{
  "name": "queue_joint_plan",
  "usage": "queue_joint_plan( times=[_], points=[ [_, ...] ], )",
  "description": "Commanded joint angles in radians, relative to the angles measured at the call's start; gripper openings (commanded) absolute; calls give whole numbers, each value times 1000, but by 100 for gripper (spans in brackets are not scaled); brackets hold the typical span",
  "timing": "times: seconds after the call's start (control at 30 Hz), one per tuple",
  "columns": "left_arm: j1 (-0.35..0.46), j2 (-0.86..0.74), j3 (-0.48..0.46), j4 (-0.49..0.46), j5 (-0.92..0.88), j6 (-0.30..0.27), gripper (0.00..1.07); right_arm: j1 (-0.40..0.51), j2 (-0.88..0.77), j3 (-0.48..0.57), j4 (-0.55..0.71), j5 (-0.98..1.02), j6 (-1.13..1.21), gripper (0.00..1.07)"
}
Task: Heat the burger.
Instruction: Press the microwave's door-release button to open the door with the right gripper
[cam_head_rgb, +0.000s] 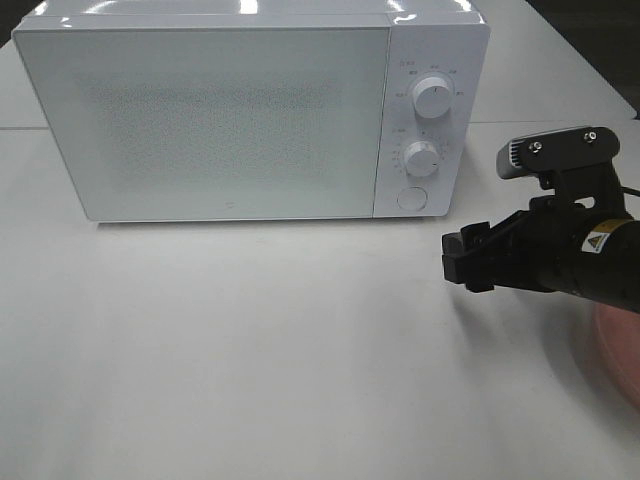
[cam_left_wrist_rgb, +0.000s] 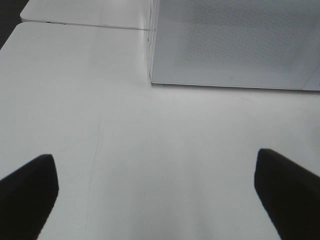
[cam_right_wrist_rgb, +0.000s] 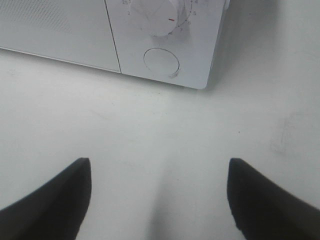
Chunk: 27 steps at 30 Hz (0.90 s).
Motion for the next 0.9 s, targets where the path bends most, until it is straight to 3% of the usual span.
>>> queue_joint_plan(
  times=[0.03, 0.07, 0.23, 0.5, 0.9],
  points=[
    [3, -21, 2, -4, -8, 4, 100, 54, 27, 2, 164, -128, -135, 72],
    [3, -21, 2, -4, -8, 4, 100, 89, 42, 2, 238, -188, -186, 72],
    [3, -21, 2, -4, -8, 4, 100, 156, 75, 2, 331, -312, -203, 72],
    [3, -21, 2, -4, -8, 4, 100, 216, 131, 2, 330, -359, -133, 72],
    [3, -21, 2, -4, -8, 4, 100, 216, 151, 2, 330, -358, 102, 67]
  ],
)
